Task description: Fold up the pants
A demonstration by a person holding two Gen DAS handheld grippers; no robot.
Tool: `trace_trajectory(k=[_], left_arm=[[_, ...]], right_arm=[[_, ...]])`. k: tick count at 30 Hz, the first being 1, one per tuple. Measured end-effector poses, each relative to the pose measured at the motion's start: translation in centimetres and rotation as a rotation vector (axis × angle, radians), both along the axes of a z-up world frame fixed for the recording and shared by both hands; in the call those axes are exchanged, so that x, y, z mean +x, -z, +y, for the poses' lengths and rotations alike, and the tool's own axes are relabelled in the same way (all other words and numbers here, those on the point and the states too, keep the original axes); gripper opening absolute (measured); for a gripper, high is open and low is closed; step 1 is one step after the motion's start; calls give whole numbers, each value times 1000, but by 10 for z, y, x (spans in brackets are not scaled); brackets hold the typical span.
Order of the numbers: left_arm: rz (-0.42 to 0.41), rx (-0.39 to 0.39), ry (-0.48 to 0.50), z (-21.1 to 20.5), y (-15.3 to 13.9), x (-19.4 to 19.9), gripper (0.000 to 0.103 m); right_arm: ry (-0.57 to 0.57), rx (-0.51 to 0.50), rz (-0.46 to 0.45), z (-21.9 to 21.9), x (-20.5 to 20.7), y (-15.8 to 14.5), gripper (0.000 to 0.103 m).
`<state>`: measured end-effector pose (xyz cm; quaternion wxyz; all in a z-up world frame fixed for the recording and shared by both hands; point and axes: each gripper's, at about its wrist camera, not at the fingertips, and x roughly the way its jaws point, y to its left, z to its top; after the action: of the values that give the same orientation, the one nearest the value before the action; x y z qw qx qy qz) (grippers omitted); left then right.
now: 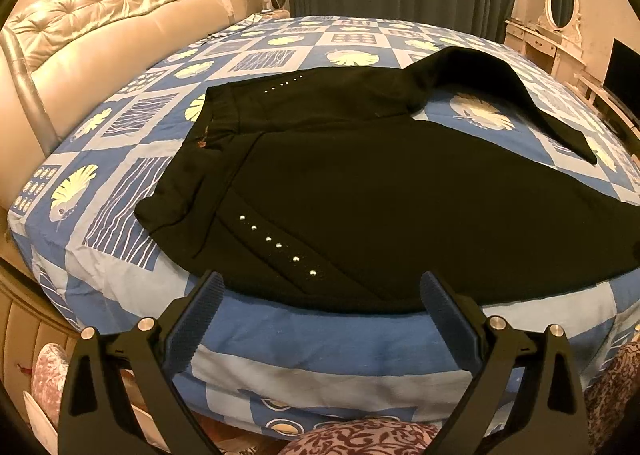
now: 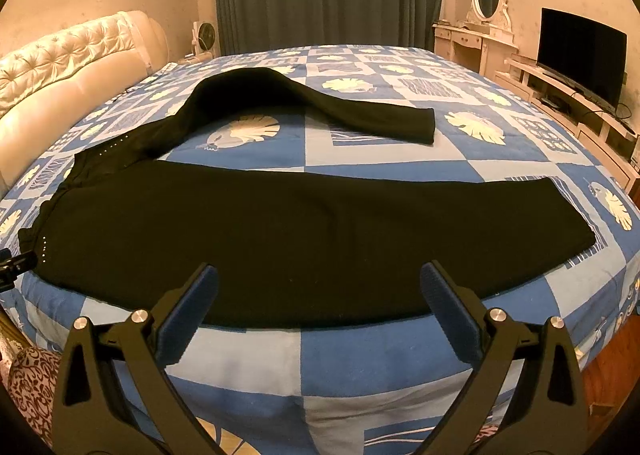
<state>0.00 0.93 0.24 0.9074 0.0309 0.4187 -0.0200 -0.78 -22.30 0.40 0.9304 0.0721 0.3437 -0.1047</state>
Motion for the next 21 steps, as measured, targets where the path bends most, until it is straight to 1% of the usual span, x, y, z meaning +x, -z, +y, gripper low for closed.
trace_trajectory(k=[21], left_arm=[[3,-9,5,0,1,0,98]], right_arm=[[1,4,13,-1,3,5,101]])
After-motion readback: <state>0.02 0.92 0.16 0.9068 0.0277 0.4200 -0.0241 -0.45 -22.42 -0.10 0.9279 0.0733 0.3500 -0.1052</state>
